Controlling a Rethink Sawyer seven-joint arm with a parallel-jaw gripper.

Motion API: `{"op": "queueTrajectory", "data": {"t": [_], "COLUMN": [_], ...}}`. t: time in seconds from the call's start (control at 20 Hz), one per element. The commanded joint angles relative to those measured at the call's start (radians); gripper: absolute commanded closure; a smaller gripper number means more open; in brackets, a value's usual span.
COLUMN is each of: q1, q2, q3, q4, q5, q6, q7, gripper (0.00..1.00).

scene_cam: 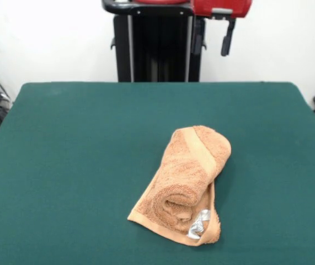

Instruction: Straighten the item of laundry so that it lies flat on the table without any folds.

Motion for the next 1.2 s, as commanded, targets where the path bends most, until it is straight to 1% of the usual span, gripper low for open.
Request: {"op": "queueTrajectory", "data": {"t": [0.05, 0.35, 0.65, 0.9, 1.2], "q1": [-0.014, -0.022, -0.006, 0.006, 0.017], "q2": [0.037, 0.064, 0.092, 0.137, 0.18], "q3": [0.018, 0.022, 0.009, 0.002, -0.004], "q4": [-0.073, -0.112, -0.163, -0.224, -0.256], "q5": [0.049, 0.047, 0.055, 0.064, 0.072], "q6": [0.07, 0.078, 0.101, 0.111, 0.102], "q7": [0.195, 0.185, 0.202, 0.206, 0.214], "gripper": [0.0, 0.0, 0.0, 0.0, 0.0]}}
